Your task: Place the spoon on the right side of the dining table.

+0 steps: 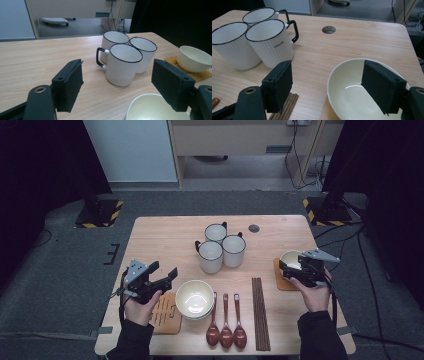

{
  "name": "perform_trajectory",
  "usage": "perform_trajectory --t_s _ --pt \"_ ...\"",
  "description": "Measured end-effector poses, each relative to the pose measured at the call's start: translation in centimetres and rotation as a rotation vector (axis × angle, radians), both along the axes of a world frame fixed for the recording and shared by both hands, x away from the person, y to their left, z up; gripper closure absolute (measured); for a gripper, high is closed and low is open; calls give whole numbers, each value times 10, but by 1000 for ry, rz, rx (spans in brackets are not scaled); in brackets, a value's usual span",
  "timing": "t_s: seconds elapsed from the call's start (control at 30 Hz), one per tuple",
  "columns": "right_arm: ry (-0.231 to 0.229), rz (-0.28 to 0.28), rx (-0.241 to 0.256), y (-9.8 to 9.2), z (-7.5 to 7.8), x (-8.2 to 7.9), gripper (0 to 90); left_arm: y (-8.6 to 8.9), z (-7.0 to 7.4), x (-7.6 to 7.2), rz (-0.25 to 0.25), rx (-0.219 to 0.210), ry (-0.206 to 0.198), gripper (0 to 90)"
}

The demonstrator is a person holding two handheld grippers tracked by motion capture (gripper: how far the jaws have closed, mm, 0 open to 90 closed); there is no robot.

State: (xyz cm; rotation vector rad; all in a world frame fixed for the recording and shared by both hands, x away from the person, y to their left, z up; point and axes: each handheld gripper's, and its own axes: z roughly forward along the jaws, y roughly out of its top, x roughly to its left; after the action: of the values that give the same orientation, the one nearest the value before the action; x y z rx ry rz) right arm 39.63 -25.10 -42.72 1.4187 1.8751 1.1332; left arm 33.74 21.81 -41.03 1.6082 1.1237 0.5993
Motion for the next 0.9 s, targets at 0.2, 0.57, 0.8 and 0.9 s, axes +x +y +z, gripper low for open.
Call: perform_trajectory --t_s 0.2,0.57,0.8,0.9 --pt "-2 33 1 8 -1 -3 243 -14 -2 -2 -38 24 2 238" --pt "-18 71 4 17 -1 -10 238 -44 1 -4 -111 38 -7 242" --pt "-28 100 14 23 1 -16 236 -67 0 -2 -163 44 -6 249" --pt "-32 112 14 26 1 -18 236 -74 -2 -3 -182 46 4 257"
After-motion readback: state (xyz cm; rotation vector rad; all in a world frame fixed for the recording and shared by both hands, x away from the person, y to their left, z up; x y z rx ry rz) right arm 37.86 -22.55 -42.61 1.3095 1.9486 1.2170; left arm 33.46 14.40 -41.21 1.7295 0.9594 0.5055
